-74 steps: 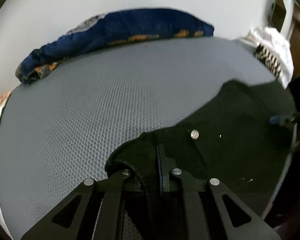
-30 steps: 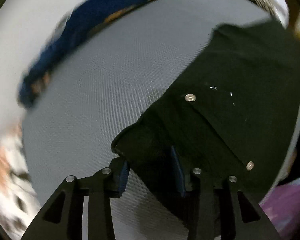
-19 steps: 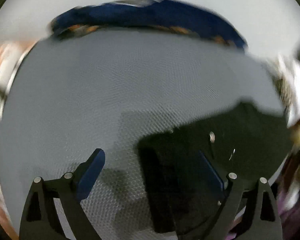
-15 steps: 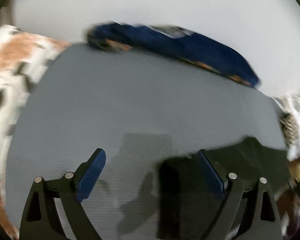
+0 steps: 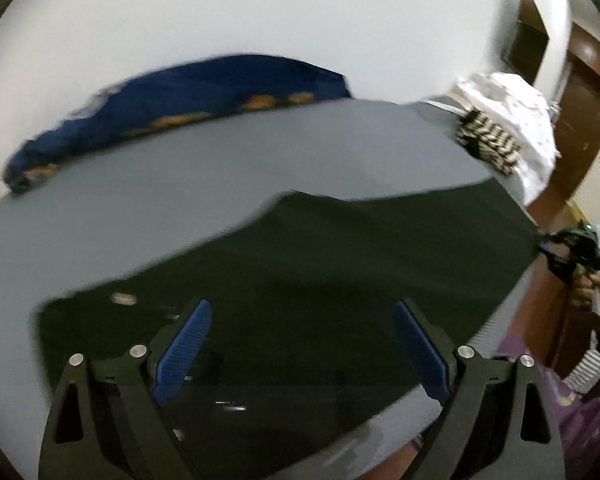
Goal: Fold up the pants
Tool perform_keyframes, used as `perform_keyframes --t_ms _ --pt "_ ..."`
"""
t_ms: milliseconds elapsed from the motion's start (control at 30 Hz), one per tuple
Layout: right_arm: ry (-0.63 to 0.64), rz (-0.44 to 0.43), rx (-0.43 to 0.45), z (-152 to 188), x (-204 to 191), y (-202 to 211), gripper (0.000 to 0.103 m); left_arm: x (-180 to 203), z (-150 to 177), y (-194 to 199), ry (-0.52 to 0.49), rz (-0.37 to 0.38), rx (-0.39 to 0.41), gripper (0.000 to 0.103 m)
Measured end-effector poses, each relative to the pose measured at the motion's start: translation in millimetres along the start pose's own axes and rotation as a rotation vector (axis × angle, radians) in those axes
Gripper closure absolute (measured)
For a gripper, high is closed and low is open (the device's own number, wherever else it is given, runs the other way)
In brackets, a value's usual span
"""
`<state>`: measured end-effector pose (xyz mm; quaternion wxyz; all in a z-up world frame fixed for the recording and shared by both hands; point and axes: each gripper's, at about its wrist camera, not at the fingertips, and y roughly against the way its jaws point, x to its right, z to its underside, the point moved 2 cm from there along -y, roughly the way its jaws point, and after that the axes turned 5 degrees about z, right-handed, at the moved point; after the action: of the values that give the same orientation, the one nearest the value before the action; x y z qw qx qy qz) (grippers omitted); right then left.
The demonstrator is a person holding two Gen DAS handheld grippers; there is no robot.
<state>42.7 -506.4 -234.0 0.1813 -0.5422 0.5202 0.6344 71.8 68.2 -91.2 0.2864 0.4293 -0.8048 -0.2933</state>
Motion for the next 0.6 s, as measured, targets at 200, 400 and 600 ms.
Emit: perform_keyframes --t_ms 200,400,600 --pt "0.045 0.009 0.023 8 -3 12 0.098 28 9 -55 -0.013 0.033 -0.106 0.011" --pt "-0.006 -0.004 0.000 5 13 6 0.100 24 29 -68 0.020 0.026 -0.140 0.011" --pt "-0.102 -0.054 0.064 4 28 33 0.093 24 33 -59 0.025 0.033 -0.139 0.011"
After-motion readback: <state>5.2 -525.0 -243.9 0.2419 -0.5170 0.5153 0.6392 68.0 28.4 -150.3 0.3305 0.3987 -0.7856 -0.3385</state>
